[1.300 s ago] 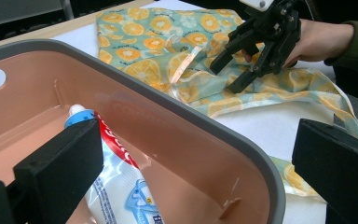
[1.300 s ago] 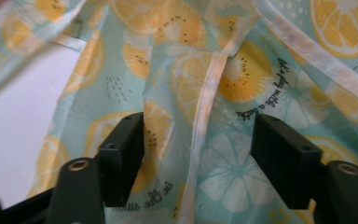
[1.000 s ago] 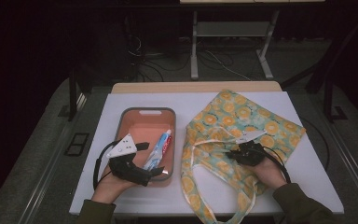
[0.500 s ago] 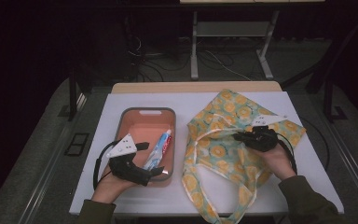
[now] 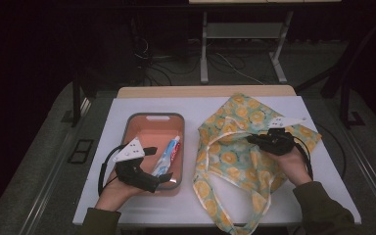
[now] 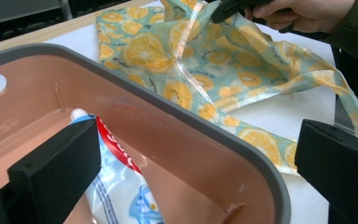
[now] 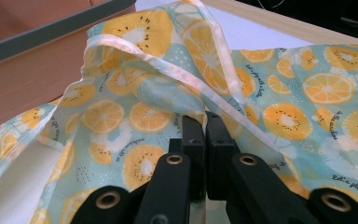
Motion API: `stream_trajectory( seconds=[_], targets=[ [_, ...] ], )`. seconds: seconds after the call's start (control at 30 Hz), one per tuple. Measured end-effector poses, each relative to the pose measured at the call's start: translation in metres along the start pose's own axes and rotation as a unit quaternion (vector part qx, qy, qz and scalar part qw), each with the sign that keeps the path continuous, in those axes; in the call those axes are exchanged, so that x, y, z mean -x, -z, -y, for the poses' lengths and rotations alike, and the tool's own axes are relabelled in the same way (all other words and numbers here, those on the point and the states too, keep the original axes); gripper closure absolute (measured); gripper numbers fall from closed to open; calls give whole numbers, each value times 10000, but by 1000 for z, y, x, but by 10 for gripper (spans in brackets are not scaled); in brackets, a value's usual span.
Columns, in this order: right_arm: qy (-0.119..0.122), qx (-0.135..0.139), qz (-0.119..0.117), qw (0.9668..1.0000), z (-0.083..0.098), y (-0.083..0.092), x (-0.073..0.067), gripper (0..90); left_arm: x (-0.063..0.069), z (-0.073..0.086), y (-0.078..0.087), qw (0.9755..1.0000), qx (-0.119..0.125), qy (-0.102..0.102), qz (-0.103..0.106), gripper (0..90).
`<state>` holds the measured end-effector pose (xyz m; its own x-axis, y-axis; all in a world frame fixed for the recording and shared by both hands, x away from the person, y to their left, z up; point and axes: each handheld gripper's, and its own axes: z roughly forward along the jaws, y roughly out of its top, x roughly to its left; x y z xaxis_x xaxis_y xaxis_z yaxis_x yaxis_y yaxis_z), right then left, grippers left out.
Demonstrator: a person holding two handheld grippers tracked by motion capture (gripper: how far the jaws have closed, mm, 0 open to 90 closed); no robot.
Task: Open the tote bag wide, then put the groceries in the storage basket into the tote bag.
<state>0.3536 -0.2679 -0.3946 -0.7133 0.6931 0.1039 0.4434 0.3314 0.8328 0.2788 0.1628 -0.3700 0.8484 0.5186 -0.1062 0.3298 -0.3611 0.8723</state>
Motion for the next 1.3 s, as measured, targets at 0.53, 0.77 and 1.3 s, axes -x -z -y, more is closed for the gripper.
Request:
stream_trajectory(
  seconds=[0.53,0.77,1.3],
  targets=[
    [55,-50,-63,10000,1,-2,-3,880,-32,-11,-22,9978,-377,-13,-545,1],
    [31,-48,-39,10000,2,0,-1,880,-40,-1,-41,9904,-1168,189,-714,69],
    [66,-66,-27,10000,3,0,-1,880,-52,10,-71,9612,-2502,933,-689,252]
  ],
)
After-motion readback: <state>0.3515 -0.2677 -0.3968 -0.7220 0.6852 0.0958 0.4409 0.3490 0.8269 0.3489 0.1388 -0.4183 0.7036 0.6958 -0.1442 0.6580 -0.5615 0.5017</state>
